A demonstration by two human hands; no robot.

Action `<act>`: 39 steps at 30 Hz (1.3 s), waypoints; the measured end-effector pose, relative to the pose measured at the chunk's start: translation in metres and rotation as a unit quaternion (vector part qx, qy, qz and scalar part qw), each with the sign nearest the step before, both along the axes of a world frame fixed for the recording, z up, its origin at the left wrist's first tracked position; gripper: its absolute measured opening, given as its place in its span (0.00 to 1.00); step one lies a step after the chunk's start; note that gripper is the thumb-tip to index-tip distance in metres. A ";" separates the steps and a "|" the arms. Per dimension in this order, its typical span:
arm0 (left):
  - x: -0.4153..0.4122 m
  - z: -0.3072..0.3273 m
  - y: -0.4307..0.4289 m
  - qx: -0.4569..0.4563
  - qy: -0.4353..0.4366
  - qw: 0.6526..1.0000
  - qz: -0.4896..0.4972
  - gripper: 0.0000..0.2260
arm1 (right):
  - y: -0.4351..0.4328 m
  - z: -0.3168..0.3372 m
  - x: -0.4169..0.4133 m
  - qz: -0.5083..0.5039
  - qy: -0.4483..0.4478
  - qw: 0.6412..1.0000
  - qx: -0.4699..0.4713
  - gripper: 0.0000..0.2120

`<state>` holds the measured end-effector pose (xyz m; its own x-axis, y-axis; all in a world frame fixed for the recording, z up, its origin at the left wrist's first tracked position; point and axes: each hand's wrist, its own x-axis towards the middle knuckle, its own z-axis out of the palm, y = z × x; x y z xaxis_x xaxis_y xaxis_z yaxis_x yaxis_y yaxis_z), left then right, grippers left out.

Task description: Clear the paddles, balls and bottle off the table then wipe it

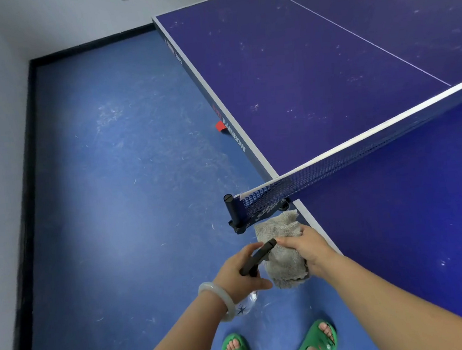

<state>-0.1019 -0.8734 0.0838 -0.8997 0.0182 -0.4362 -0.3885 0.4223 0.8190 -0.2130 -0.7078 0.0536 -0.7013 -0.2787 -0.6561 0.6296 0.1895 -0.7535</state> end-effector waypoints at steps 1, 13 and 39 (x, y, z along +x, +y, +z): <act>0.000 0.000 -0.002 -0.011 -0.002 1.000 -0.015 0.32 | -0.002 -0.001 0.001 -0.001 -0.003 1.000 0.001 0.10; -0.002 0.003 -0.016 -0.099 -0.007 0.993 -0.061 0.22 | -0.010 0.001 0.005 0.000 -0.004 1.000 0.013 0.12; -0.017 0.028 -0.006 -0.124 -0.017 0.989 -0.084 0.20 | 0.016 0.021 0.016 -0.079 0.023 0.997 -0.007 0.10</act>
<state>-0.1187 -0.8798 0.1116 -0.8776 0.0547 -0.4762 -0.3214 0.6699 0.6693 -0.1966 -0.6920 0.0747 -0.7660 -0.1703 -0.6199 0.6162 0.0802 -0.7835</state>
